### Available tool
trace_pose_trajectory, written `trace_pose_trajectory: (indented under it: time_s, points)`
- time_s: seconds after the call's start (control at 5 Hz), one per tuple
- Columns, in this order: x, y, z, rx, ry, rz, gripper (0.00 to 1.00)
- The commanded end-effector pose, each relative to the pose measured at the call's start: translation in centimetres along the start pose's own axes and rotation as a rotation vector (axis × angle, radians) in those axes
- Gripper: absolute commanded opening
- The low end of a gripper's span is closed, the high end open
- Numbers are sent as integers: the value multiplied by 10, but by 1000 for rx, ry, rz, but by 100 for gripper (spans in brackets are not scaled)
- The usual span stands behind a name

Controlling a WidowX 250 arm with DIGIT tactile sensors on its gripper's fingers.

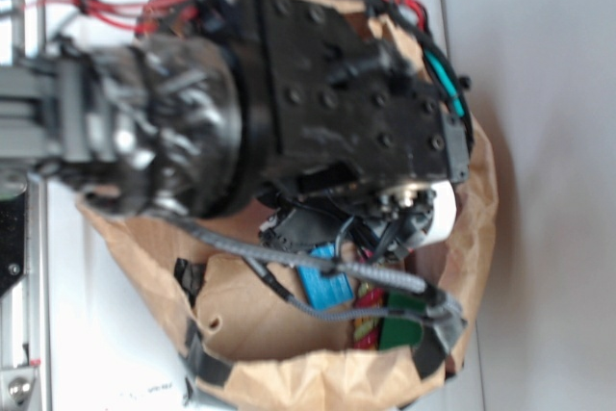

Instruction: Grab the blue block.

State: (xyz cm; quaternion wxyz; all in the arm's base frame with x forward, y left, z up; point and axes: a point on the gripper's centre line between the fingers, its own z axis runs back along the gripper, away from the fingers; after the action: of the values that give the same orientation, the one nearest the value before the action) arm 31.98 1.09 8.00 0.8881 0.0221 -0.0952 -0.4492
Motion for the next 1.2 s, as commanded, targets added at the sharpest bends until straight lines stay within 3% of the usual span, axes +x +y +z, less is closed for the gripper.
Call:
trace_pose_trajectory:
  time_s: [0.0,0.6,1.0]
  points:
    - [0,-15,16,39,-68,-161,100]
    - [0,-33,3,73,-60,-238,100]
    - [2,-54,6,62,-74,-277,100]
